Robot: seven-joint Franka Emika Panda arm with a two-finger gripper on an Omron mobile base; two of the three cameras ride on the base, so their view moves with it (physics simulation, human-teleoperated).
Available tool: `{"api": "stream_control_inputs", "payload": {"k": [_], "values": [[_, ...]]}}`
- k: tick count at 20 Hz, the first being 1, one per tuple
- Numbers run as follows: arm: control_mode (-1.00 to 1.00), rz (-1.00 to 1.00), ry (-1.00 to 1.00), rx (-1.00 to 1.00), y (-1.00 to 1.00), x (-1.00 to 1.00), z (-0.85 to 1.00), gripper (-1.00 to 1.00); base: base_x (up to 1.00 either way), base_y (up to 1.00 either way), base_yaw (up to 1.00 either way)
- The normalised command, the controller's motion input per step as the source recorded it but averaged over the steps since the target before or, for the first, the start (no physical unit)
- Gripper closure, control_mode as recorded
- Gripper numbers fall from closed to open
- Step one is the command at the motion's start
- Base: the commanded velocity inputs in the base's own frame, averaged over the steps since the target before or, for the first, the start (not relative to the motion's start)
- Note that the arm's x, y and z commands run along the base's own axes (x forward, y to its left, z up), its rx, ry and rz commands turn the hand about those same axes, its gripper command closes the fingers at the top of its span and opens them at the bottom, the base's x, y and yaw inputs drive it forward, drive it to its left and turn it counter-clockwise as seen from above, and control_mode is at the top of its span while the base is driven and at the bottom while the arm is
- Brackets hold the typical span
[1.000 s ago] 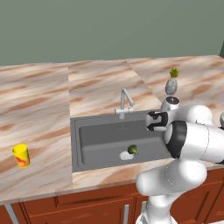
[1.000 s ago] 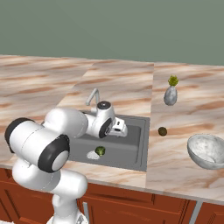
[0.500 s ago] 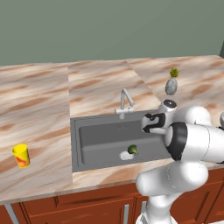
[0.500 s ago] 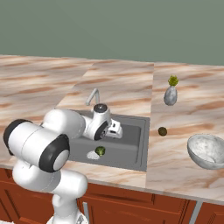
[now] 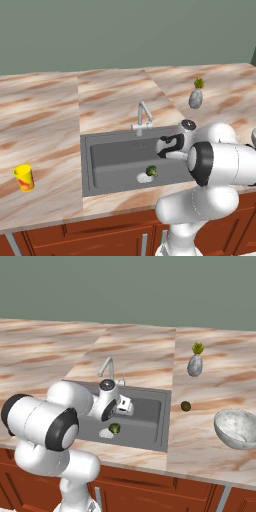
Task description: Remove the kiwi and broccoli from the sink. Then move the bowl and cup from the counter to the sink for washing.
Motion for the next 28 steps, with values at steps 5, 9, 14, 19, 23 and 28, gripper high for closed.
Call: {"api": "stream_control_inputs", "payload": {"k": [5,9,14,19,23,28], "values": [[-1.0,0.0,0.0,0.03,0.21,0.0,-0.13,-1.0,0.0,0.0,0.0],[-1.0,0.0,0.0,0.03,0.19,0.03,-0.13,-1.0,0.0,0.0,0.0],[-1.0,0.0,0.0,0.01,0.19,0.07,-0.14,-1.0,0.0,0.0,0.0],[-1.0,0.0,0.0,0.0,0.15,0.1,-0.14,-1.0,0.0,0.0,0.0],[-1.0,0.0,0.0,0.0,0.13,0.08,-0.14,-1.0,0.0,0.0,0.0],[-1.0,0.0,0.0,0.0,0.06,0.05,-0.14,-1.0,0.0,0.0,0.0]]}}
